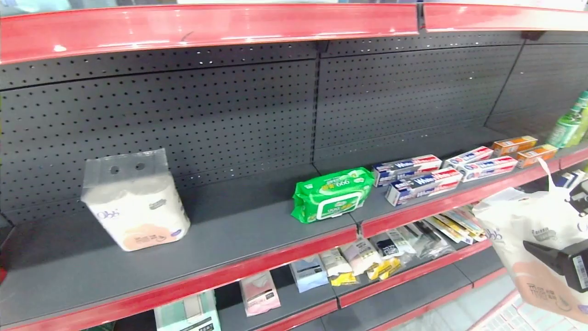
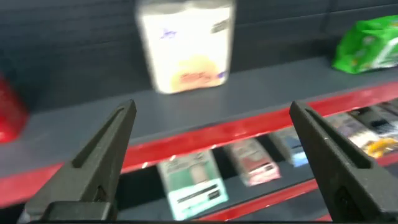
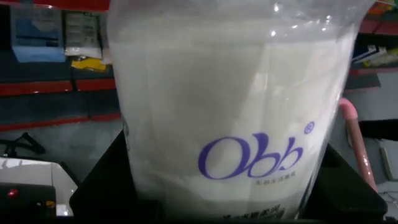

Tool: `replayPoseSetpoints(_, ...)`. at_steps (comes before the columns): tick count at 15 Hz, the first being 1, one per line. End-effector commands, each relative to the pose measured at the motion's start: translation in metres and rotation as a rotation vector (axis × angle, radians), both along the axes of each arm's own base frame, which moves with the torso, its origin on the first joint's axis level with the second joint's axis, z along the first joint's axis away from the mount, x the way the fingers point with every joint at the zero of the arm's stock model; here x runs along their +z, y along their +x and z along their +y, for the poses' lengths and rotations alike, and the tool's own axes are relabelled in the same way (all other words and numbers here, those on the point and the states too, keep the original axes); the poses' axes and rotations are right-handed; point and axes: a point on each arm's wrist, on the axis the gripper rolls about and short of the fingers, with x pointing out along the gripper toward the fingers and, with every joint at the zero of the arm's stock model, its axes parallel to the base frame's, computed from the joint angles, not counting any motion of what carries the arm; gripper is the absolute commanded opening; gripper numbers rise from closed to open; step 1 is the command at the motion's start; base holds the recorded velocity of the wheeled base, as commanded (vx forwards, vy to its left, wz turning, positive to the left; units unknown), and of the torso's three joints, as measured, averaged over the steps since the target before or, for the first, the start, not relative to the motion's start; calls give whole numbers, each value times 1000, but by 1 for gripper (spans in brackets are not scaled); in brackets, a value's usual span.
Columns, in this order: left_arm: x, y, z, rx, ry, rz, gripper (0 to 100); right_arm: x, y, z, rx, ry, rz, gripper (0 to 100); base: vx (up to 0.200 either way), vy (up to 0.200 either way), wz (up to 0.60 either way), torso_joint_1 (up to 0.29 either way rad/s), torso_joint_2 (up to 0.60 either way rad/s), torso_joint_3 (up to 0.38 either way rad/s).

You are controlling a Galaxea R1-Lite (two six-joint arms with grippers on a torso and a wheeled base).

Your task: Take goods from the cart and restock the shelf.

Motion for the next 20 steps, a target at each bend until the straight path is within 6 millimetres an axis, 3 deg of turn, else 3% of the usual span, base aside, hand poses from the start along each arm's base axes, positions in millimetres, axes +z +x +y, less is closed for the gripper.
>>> replayPoseSetpoints(1, 0, 0, 0, 0, 0, 1, 100, -1, 0, 0, 2, 0, 4, 0, 0, 0, 600, 2, -7, 2)
replayPoseSetpoints(14, 0, 0, 0, 0, 1, 1, 100, -4, -7, 0, -6, -3, -2, 0, 0, 0, 46, 0, 0, 1)
replayPoseSetpoints(17, 0, 0, 0, 0, 1, 1, 100, -8, -8, 0, -8, -4, 11, 0, 0, 0, 600, 4, 2, 7)
replayPoseSetpoints(20, 0, 0, 0, 0, 1, 1, 100, -5, -12, -1, -17, 11, -16, 0, 0, 0, 0, 0, 0, 0)
